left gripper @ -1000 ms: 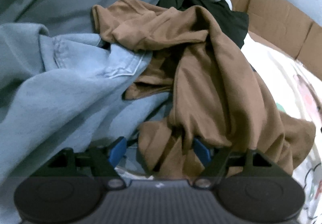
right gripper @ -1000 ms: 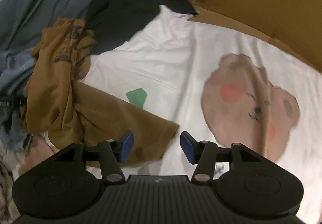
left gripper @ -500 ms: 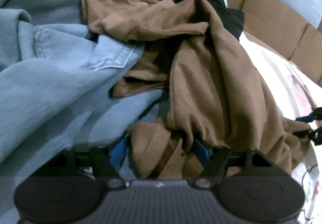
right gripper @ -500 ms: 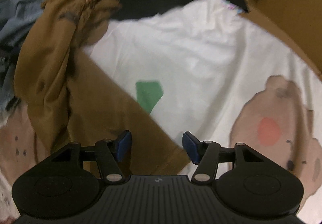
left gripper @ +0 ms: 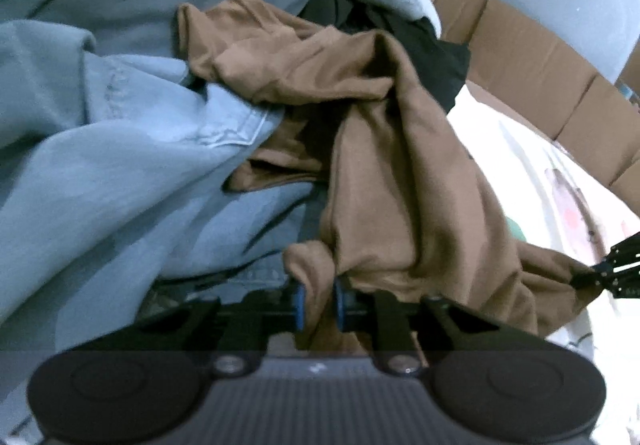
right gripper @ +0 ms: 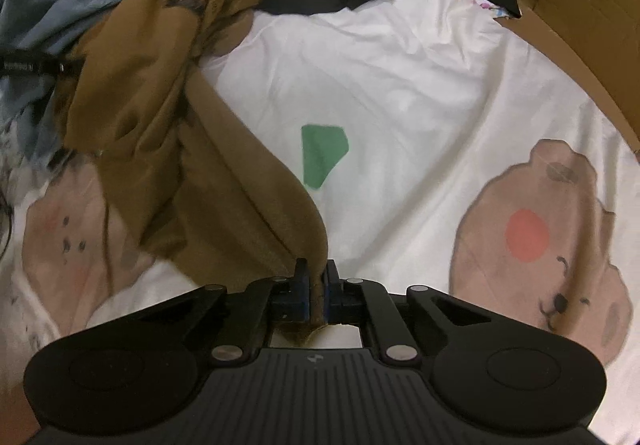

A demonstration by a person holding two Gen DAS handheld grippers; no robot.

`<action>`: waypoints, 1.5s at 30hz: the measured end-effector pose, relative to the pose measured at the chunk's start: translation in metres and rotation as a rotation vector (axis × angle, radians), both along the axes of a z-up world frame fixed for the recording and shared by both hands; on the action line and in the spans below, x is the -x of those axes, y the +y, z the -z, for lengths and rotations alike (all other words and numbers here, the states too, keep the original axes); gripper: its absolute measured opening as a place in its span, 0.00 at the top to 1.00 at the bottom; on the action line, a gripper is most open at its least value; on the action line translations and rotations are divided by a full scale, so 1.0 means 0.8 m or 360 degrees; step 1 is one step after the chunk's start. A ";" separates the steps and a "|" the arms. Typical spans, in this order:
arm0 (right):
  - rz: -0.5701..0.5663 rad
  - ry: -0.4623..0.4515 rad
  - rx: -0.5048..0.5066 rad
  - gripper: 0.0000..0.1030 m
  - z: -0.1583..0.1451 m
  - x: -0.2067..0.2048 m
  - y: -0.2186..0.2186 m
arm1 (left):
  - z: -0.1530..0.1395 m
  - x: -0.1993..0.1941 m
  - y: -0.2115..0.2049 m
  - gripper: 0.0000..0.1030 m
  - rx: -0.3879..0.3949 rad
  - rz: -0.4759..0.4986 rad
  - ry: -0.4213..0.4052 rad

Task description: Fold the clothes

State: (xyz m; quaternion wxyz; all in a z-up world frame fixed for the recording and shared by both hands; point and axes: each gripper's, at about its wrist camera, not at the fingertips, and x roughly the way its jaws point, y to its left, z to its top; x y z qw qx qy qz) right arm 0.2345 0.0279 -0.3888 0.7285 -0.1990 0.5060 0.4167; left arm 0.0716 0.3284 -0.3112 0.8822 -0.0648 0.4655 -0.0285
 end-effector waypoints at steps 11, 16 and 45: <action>0.0228 0.0020 0.0063 0.97 -0.059 0.002 -0.096 | -0.033 0.039 -0.023 0.87 0.0147 -0.0049 0.0118; 0.0377 0.0017 0.0071 0.97 -0.080 0.017 -0.164 | -0.044 0.064 -0.051 0.88 0.0185 -0.0003 0.0186; 0.1142 0.0106 0.0056 0.97 -0.094 0.196 -0.442 | -0.031 0.179 -0.152 0.89 0.0245 0.0406 0.0466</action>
